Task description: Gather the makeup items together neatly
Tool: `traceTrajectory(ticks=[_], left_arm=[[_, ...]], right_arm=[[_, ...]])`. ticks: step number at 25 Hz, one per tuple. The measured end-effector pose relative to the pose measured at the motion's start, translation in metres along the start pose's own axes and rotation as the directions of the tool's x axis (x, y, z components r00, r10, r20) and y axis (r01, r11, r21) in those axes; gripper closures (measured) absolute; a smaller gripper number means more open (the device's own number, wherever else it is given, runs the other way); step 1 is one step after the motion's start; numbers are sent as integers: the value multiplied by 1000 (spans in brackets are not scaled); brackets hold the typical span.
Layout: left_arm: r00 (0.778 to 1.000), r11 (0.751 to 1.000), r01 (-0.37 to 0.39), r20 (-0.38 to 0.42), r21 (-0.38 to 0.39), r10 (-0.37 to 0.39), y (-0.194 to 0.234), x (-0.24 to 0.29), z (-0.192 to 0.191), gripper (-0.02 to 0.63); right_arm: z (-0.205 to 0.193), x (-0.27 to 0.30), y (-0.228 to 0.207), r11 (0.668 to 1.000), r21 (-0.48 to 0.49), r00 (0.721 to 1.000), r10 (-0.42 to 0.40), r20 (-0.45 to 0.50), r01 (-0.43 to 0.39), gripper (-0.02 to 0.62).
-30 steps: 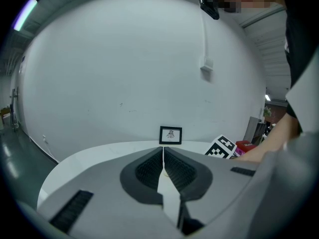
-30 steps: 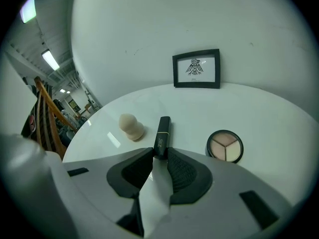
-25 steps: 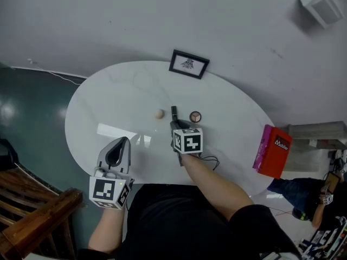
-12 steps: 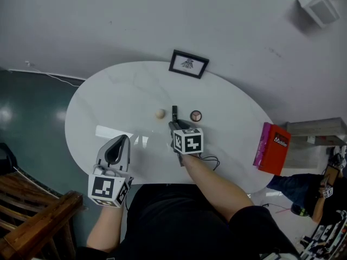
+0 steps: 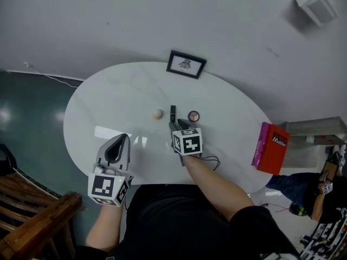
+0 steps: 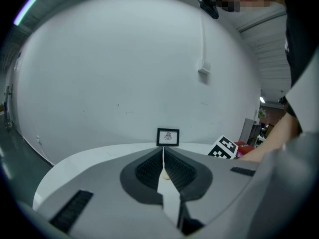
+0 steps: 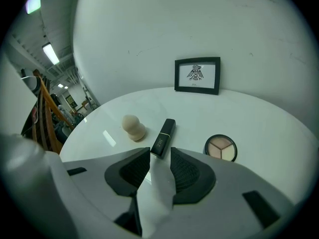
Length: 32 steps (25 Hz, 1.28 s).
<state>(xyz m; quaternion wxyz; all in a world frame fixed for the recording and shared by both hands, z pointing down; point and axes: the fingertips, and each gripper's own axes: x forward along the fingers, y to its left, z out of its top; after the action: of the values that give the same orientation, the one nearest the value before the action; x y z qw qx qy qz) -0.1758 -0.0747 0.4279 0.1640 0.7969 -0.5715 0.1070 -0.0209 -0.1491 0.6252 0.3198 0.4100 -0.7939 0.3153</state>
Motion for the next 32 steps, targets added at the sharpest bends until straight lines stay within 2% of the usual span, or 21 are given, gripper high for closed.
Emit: traceTrajectory(ticks=[4,11,13,16,18,21,32], left_arm=[[1000,1000,3,-5,0,-3,-6,6,-1,589],[1000,1000,8,-8,6,-8,-21,15,2,589],[1000,1000,4,-10,4,-4,-25,17,1,589],[1000,1000,3,-12,1,-3,-32,21,0,589],[1000,1000,4,-17,1,-4,-37,24,0,589],[1000,1000,5,-23,1,-5,-45,28,-1,589],[999,1000,-18,-34,1,18,-51,31,-4,589]], right_arm=[[3,-7,-1,997,-83,1000,7,12,-6,462],[8,-15,-4,993,-99,997,74,31,-70,462],[13,-23,-14,987,-154,997,58,51,-49,462],[18,-33,-48,978,-207,997,-13,71,28,460],[15,-34,-68,981,-189,997,-41,59,51,454],[9,-30,-81,985,-169,999,-37,33,42,431],[8,-25,-81,987,-159,999,11,41,-5,408]])
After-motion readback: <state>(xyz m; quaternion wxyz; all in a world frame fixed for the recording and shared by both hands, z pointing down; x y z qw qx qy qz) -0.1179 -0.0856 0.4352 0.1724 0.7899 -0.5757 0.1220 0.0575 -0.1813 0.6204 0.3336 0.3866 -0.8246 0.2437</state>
